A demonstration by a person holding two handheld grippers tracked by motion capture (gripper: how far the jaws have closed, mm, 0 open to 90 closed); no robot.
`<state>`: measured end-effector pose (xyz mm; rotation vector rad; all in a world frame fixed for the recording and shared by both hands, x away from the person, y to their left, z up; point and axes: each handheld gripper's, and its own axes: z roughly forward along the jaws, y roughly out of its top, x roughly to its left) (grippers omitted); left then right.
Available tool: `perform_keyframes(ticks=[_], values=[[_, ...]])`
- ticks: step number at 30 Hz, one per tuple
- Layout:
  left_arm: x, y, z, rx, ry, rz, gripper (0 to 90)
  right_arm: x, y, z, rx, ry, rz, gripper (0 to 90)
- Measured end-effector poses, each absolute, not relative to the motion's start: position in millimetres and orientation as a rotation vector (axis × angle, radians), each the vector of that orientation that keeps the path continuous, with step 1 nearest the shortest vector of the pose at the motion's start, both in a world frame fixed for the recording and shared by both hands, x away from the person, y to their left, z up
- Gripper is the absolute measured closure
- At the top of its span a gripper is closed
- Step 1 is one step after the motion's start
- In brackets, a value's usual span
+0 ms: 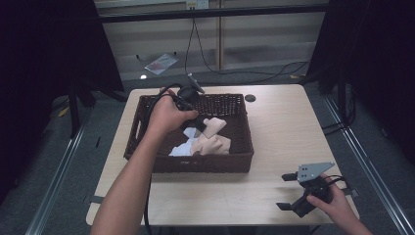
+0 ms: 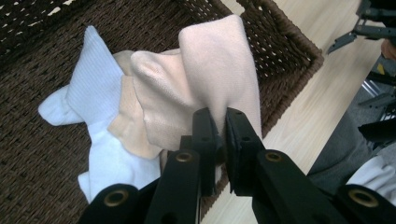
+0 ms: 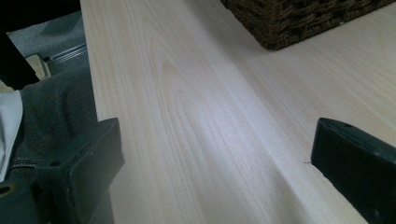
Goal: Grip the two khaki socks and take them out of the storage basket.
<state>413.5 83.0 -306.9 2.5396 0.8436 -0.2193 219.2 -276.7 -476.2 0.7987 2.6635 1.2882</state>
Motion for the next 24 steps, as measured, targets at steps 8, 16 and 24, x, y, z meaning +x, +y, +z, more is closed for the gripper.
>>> perform_keyframes(ticks=[8, 16, 24], values=[[400.0, 85.8, -298.7, 2.552, 0.792, -0.253, 83.8, 219.2, -276.9, -475.9, 0.802, 2.663, 1.288, 2.2], [387.3, 86.3, -292.7, 2.577, 0.735, -0.263, 83.7, 219.0, -276.9, -475.7, 0.803, 2.661, 1.286, 2.2], [374.6, 84.5, -288.7, 2.585, 0.661, -0.288, 83.6, 219.3, -276.7, -475.6, 0.802, 2.66, 1.284, 2.2]])
